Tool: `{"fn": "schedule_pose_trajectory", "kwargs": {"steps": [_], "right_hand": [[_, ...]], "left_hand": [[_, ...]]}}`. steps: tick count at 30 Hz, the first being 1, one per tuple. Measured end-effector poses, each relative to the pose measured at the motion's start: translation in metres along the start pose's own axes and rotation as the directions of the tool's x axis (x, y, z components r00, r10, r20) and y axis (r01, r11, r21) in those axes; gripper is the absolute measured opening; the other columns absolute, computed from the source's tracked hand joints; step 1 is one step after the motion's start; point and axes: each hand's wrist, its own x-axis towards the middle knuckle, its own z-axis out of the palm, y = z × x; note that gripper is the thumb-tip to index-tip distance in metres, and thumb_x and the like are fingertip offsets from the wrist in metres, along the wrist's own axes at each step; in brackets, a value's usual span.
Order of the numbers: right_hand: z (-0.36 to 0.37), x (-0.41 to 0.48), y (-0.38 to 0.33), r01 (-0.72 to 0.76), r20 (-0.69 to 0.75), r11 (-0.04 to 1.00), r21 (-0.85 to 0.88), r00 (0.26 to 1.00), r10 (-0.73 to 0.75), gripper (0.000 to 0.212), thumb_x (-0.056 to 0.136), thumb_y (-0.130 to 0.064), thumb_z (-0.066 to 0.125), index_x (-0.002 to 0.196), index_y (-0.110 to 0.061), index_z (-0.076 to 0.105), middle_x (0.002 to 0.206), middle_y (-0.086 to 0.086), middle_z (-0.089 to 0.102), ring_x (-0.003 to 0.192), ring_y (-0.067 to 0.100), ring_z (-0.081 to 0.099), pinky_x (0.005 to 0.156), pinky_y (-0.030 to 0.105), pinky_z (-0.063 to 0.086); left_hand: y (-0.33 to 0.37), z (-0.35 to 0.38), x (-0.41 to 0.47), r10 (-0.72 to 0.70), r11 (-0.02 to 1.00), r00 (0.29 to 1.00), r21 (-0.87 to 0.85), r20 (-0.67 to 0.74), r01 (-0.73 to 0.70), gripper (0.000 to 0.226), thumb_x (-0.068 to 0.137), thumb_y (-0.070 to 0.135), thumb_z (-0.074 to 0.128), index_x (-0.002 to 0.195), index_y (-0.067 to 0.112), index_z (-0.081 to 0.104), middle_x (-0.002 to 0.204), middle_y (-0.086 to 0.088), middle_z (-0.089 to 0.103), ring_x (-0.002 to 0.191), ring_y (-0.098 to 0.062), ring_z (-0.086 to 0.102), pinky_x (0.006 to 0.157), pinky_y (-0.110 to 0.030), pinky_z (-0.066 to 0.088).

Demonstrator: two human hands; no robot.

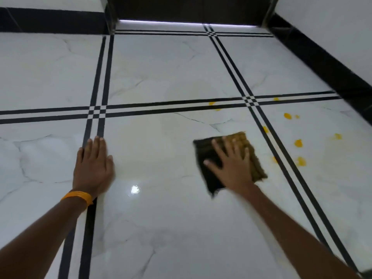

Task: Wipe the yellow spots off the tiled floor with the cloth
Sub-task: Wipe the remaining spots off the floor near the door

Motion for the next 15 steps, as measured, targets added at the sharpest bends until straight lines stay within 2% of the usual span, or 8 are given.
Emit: {"fn": "schedule_pose_trajectory", "kwargs": {"steps": [2, 3, 4, 6, 8, 9, 11, 15], "right_hand": [[-0.008, 0.040, 0.013, -0.181, 0.016, 0.982, 0.049, 0.983, 0.181, 0.089, 0.086, -0.088, 0.004, 0.162, -0.042, 0.002, 0.173, 0.005, 0.001, 0.158, 0.034, -0.002, 0.120, 0.070, 0.002], [-0.008, 0.050, 0.000, -0.191, 0.020, 0.980, 0.057, 0.981, 0.191, 0.088, 0.088, -0.086, 0.007, 0.163, -0.040, 0.002, 0.173, 0.006, -0.001, 0.158, 0.035, -0.003, 0.120, 0.071, -0.001], [-0.006, 0.050, -0.020, -0.152, 0.017, 0.986, 0.066, 0.988, 0.151, 0.085, 0.091, -0.084, 0.011, 0.163, -0.039, 0.002, 0.173, 0.006, -0.002, 0.158, 0.035, -0.003, 0.119, 0.071, -0.003], [0.004, 0.019, -0.048, 0.021, 0.004, 0.997, 0.067, 1.000, -0.022, 0.082, 0.092, -0.082, 0.015, 0.163, -0.041, 0.003, 0.173, 0.004, -0.002, 0.158, 0.034, -0.004, 0.120, 0.069, -0.006], [0.009, -0.023, -0.046, 0.147, 0.022, 0.987, 0.058, 0.989, -0.148, 0.082, 0.092, -0.084, 0.014, 0.162, -0.044, 0.002, 0.173, 0.001, -0.002, 0.159, 0.030, -0.005, 0.122, 0.065, -0.006], [0.009, -0.038, -0.034, 0.157, 0.026, 0.986, 0.060, 0.987, -0.158, 0.082, 0.091, -0.085, 0.013, 0.161, -0.045, 0.001, 0.173, -0.002, -0.002, 0.159, 0.028, -0.005, 0.123, 0.064, -0.005], [0.009, -0.052, 0.009, 0.080, 0.020, 0.996, 0.037, 0.997, -0.081, 0.083, 0.089, -0.088, 0.009, 0.161, -0.048, 0.000, 0.173, -0.004, -0.002, 0.159, 0.027, -0.004, 0.123, 0.063, -0.004], [0.000, -0.005, 0.100, -0.213, -0.018, 0.977, 0.026, 0.977, 0.214, 0.089, 0.084, -0.090, 0.002, 0.161, -0.046, 0.002, 0.173, 0.002, 0.003, 0.159, 0.030, 0.000, 0.122, 0.067, 0.005]], "left_hand": [[0.001, 0.003, -0.001, -0.010, 1.000, 1.000, 0.019, -0.026, 0.010, 0.073, 0.097, 0.042, 0.013, 0.158, 0.002, 0.019, 0.166, -0.017, 0.018, 0.155, -0.032, 0.013, 0.125, -0.049, 0.007], [-0.001, 0.003, -0.001, -0.020, 1.000, 0.999, 0.014, -0.030, 0.021, 0.074, 0.097, 0.043, 0.013, 0.157, 0.001, 0.020, 0.166, -0.018, 0.019, 0.155, -0.033, 0.014, 0.125, -0.050, 0.008], [-0.003, 0.001, -0.002, -0.031, 0.999, 0.999, 0.008, -0.025, 0.031, 0.074, 0.097, 0.043, 0.012, 0.157, 0.001, 0.020, 0.166, -0.018, 0.018, 0.154, -0.034, 0.013, 0.125, -0.052, 0.009], [0.008, 0.001, -0.005, -0.048, 0.999, 0.999, -0.023, 0.003, 0.048, 0.078, 0.095, 0.046, 0.012, 0.157, -0.001, 0.018, 0.166, -0.020, 0.015, 0.155, -0.036, 0.009, 0.125, -0.054, 0.006], [0.037, 0.004, -0.002, 0.035, 0.998, 0.999, -0.045, 0.023, -0.033, 0.080, 0.094, 0.047, 0.014, 0.157, -0.002, 0.017, 0.166, -0.020, 0.013, 0.155, -0.036, 0.008, 0.124, -0.055, 0.004], [0.057, 0.007, 0.001, 0.116, 0.992, 0.993, -0.042, 0.024, -0.115, 0.079, 0.094, 0.045, 0.015, 0.157, -0.002, 0.019, 0.166, -0.020, 0.014, 0.155, -0.036, 0.010, 0.124, -0.056, 0.006], [0.103, 0.020, 0.015, 0.216, 0.975, 0.976, -0.050, 0.027, -0.215, 0.077, 0.093, 0.042, 0.017, 0.155, -0.003, 0.024, 0.165, -0.020, 0.019, 0.154, -0.036, 0.015, 0.123, -0.056, 0.008], [0.159, 0.040, 0.035, 0.118, 0.989, 0.993, -0.093, -0.014, -0.119, 0.074, 0.095, 0.040, 0.018, 0.155, -0.003, 0.023, 0.165, -0.020, 0.020, 0.154, -0.034, 0.016, 0.124, -0.054, 0.011]]}}
